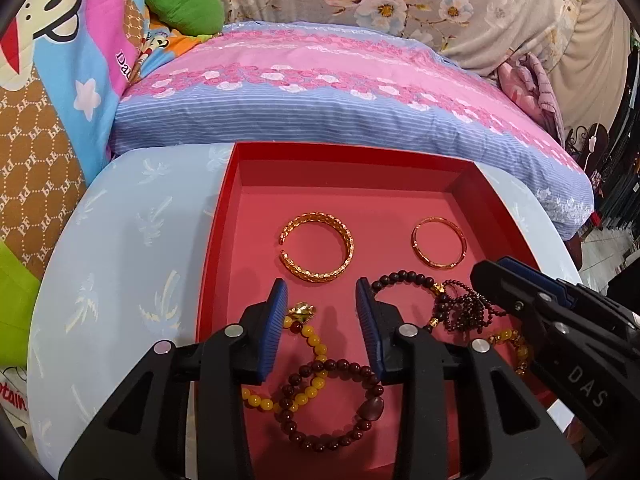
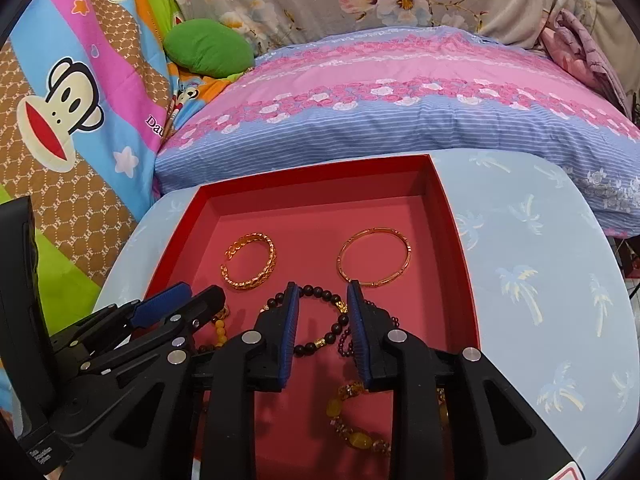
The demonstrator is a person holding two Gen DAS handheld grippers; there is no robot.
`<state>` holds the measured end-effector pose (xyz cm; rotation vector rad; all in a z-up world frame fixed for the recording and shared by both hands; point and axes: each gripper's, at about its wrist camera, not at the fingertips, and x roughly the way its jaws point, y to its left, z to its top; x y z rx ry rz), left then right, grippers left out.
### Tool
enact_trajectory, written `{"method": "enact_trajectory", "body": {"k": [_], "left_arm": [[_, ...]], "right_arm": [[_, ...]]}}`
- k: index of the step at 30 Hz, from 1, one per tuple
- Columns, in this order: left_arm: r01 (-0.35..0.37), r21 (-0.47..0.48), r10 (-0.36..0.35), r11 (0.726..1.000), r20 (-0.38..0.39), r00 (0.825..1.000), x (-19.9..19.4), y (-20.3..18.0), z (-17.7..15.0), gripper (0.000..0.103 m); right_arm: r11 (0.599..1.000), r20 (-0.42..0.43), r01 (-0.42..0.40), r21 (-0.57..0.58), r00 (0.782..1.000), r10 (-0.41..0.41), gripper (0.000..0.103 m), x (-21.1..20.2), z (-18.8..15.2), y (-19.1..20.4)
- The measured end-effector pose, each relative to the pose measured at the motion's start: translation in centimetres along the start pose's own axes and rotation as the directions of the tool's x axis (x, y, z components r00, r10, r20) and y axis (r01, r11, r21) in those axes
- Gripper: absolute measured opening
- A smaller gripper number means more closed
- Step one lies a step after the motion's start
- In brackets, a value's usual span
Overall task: Organize jewelry
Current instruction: 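Carry the black bracelet and gold hoops into the red box and open both tools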
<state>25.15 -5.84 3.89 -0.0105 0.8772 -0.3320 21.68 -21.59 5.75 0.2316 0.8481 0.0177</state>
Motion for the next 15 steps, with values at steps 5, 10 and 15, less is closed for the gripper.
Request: {"method": "enact_trajectory", "body": {"k": [5,10,15], "left_arm": [[-0.001,0.0,0.001,1.0,0.021,1.0,-1.2,-0.1,0.0,0.035],[-0.009,0.021,0.008,1.0,0.038,0.999,-2.8,-0.9,-0.3,0.036],[-0.023,0.028,0.022,0.999,0.057,0.998,-4.7,-1.3,-1.2,0.044]], "right_arm": [[0.999,0.03,0.009,-0.033,1.0,-0.008,0.027,-1.9,-0.5,0.7],[0.999,0.047,0.006,-0.053,0.999,-0.004,0.027,-3.7,-1.3,1.5],[0.998,0.059,0.006,-0.059,0.998,-0.003,0.027,-5.6,-2.4,2.0]]}}
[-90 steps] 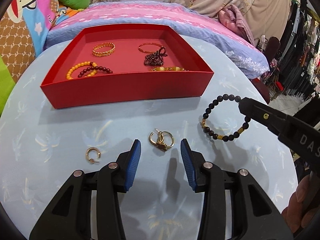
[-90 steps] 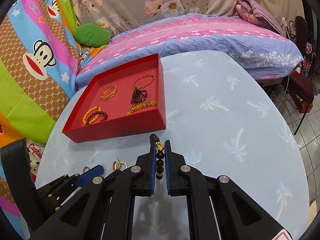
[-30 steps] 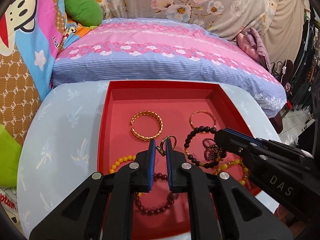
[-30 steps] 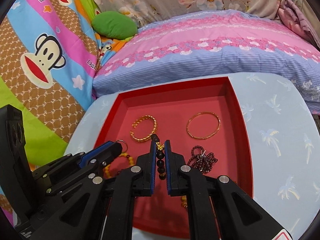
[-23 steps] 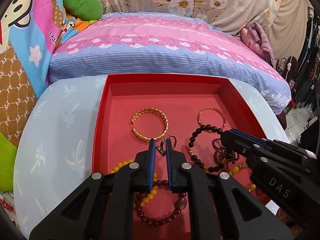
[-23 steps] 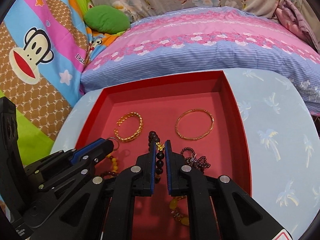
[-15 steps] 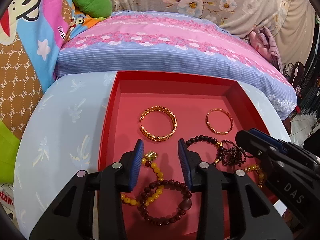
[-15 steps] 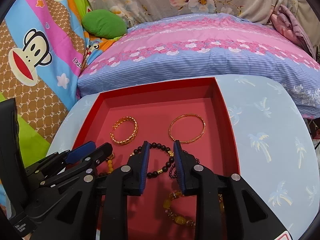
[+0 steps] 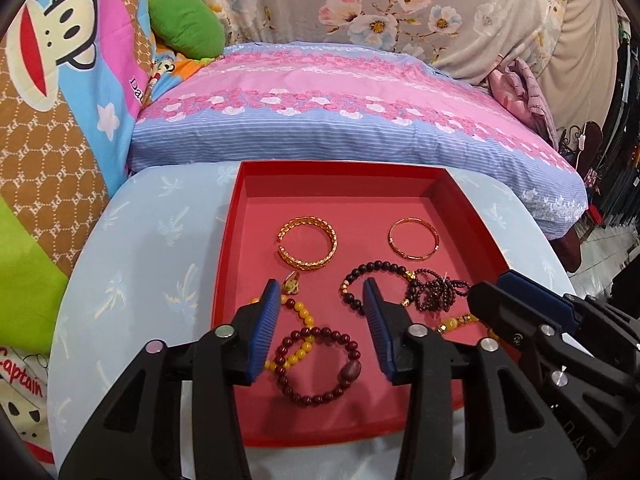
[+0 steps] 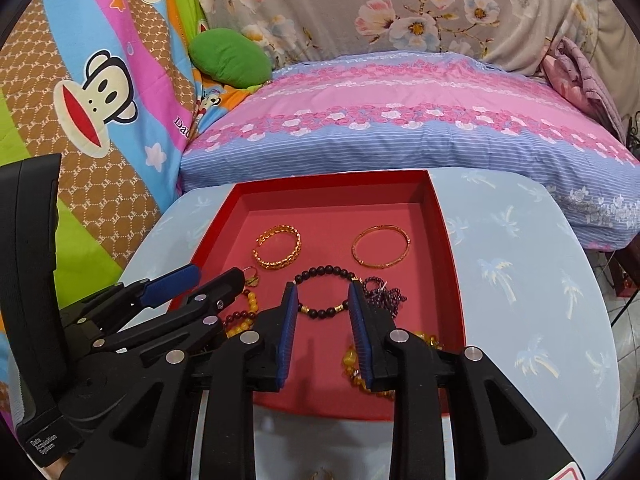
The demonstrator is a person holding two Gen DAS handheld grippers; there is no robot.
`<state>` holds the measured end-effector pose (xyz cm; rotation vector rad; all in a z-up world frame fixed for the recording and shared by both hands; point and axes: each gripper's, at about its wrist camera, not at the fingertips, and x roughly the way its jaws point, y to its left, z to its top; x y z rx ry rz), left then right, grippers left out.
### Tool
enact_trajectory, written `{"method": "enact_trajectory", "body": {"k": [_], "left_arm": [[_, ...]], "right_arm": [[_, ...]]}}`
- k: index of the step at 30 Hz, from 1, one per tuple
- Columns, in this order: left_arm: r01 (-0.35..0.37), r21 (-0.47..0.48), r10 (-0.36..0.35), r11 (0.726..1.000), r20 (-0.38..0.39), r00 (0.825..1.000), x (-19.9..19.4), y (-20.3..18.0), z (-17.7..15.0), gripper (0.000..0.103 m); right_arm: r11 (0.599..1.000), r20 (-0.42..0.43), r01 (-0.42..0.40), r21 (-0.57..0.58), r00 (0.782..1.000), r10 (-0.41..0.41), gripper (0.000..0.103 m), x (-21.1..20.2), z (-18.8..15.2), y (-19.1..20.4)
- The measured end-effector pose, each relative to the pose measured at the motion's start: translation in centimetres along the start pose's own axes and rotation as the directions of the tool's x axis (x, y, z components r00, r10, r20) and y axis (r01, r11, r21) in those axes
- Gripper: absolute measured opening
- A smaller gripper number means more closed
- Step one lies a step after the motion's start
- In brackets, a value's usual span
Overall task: Organize jewelry
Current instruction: 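Carry the black bracelet and gold hoops into the red box and open both tools, then withdraw both tools from the box toward the two small gold hoops on the table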
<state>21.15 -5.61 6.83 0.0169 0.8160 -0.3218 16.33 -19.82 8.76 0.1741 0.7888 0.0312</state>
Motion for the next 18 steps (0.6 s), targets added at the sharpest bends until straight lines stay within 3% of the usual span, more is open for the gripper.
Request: {"method": "enact_trajectory", "body": {"k": [2,13,18], "left_arm": [[-0.001,-0.002,0.001,1.0,0.006,1.0,-0.8,0.0,-0.4,0.049],[-0.01,0.013,0.01,1.0,0.008,1.0,-3.9,-0.5,-3.1,0.05],[-0.007,0.004,0.007,1.0,-0.003,1.0,-4.9,-0.5,-4.8,0.051]], "right_arm": [[1.0,0.001,-0.006,0.004,1.0,0.006,0.027,-0.6,-0.3,0.0],[1.0,-0.003,-0.012,-0.002,1.0,0.012,0.028,-3.8,-3.0,0.9],[1.0,-0.003,0.005,0.001,1.0,-0.005,0.037,-4.9,-4.8,0.7]]}}
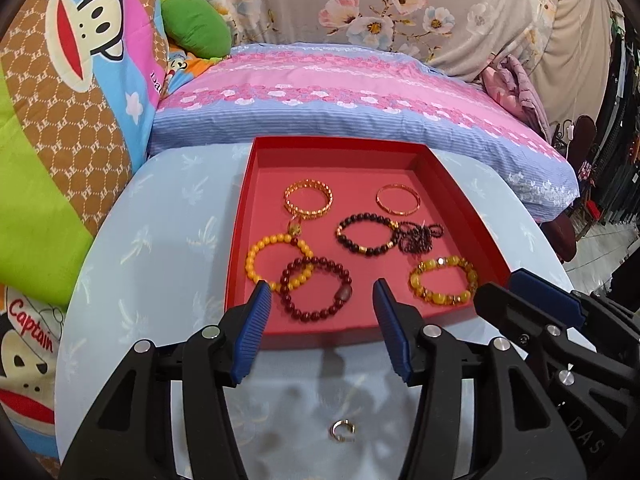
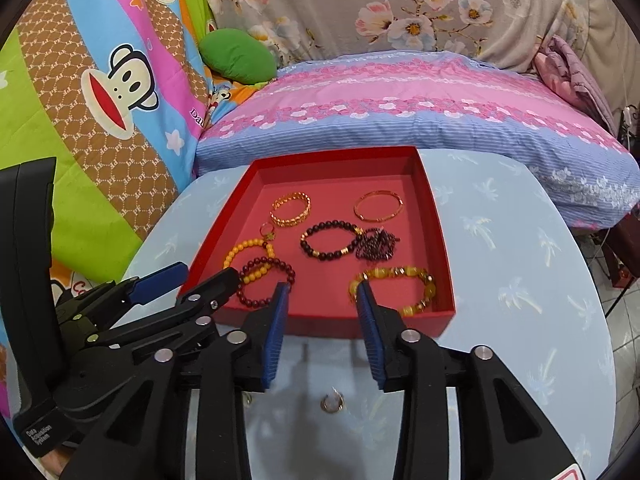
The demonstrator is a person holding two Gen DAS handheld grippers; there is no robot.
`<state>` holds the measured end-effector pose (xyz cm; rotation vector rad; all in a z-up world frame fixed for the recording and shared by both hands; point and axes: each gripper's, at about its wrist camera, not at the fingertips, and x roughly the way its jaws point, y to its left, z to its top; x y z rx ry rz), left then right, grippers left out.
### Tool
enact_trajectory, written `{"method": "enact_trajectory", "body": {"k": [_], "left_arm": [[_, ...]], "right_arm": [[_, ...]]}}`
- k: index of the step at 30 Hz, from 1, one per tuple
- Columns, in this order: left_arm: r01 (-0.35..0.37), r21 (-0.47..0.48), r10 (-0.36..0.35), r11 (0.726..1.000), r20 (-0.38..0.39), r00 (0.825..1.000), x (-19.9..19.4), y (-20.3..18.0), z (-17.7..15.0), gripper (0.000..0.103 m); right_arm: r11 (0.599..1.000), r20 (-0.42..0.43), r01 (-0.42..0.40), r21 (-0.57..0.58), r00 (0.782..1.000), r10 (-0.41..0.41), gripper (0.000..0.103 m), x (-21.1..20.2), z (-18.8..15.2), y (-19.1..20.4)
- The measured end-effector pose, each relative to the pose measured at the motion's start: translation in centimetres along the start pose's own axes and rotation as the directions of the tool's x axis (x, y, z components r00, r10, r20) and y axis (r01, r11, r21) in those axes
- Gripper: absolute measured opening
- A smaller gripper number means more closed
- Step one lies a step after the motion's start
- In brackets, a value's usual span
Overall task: Organize jewelry
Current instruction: 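Withdraw both tools from the box toward the two small gold hoops on the table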
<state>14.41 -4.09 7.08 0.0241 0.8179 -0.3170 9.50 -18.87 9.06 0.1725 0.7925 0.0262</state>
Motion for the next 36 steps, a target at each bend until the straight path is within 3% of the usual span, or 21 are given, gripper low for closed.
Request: {"method": "enact_trajectory", "body": {"k": [14,25,28,32,36], "left_arm": [[-0.026,-0.054,0.022,0.998,-0.063,0.998,-0.2,1.5,-6.4,0.065],[-0.049,-0.054,0.044,0.997,-0.082,0.996,-0.3,2.0,-8.7,0.065],[-0.046,-0.046,0.042,0.998,-0.084,0.996,-0.4,1.8,-8.9,0.065],[-0.039,-0.04,0.036,0.998,-0.088,0.995,-0.4,1.6,-9.3,0.065],[-0.024,-0.026,0.022,0.999,-0.089,0.996,-0.3,1.1,-9.6,0.065]], "right_arm": [[0.998,-0.122,0.06,-0.009,0.991,-0.061,0.04,2.0,-7.0,-1.4],[0.996,-0.14,0.065,-0.064,0.987,-0.074,0.04,3.6,-8.2,0.0],[0.994,-0.141,0.073,-0.077,0.987,-0.083,0.035,4.0,-8.3,0.4],[0.989,-0.13,0.097,-0.113,0.985,-0.112,0.017,4.0,-8.5,0.7],[0.99,-0.132,0.099,-0.101,0.985,-0.112,0.015,3.9,-8.5,0.5]]}}
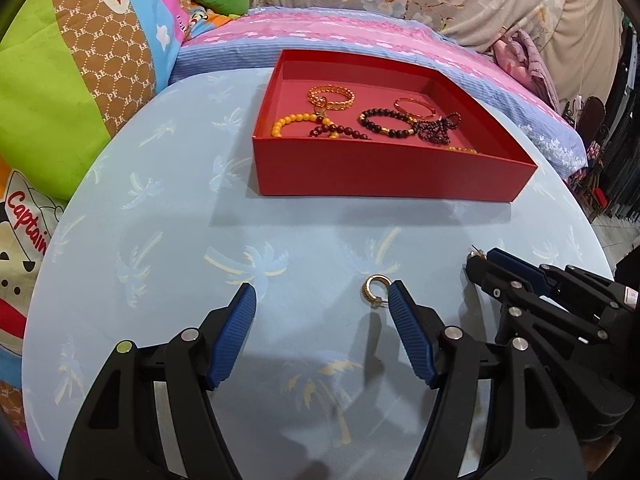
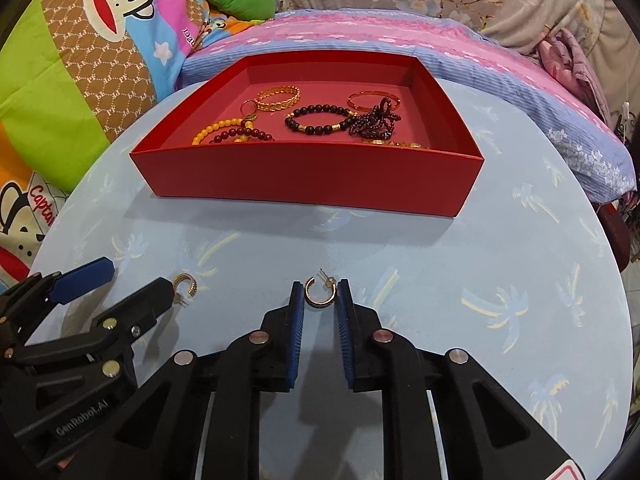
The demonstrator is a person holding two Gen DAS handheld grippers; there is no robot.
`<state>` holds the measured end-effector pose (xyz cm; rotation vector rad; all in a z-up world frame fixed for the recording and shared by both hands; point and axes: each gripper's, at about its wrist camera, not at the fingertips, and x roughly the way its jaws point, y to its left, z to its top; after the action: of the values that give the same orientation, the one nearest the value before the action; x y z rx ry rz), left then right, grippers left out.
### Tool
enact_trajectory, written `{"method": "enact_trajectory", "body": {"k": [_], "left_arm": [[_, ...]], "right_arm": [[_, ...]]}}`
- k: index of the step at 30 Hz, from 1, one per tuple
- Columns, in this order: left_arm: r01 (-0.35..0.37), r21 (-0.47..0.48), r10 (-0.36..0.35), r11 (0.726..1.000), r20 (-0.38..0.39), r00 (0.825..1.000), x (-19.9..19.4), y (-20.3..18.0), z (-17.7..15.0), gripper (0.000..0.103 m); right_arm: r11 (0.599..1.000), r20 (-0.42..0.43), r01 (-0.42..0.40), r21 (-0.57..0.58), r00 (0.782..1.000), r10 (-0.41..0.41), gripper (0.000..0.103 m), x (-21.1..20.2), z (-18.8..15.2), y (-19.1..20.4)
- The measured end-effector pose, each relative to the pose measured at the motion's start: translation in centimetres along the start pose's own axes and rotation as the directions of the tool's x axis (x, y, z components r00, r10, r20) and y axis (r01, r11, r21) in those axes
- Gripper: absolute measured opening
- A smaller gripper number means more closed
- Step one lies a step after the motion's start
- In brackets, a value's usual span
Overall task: Organize jewelry
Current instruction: 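Withdraw both tools from the box toward the two small gold hoops on the table, then grasp one small gold hoop with the left tool while the right tool grasps the other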
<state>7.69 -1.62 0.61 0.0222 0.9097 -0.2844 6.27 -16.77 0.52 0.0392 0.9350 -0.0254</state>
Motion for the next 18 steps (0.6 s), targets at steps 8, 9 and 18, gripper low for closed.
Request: {"method": "enact_trajectory", "body": {"k": [8,9,18], "left_arm": [[0.003,0.066,-0.003,0.998,0.0,1.0,0.5,-1.6,-0.2,0.062],[0.001,0.074,-0.001,0.997,-0.002,1.0,0.6,-1.9,-0.2,0.061],[-0.029,0.106,0.028,0.994,0.013,1.0,1.0,-3.5,-0.4,0.045]], "right_arm": [[0.999,0.005,0.013,0.044,1.0,-0.013,0.015,-0.6,-0.7,-0.9],[0.998,0.006,0.011,0.054,1.0,-0.012,0.015,-0.7,-0.8,-1.3],[0.996,0.01,-0.008,0.088,1.0,0.007,0.015,-1.0,-1.0,-2.8]]}}
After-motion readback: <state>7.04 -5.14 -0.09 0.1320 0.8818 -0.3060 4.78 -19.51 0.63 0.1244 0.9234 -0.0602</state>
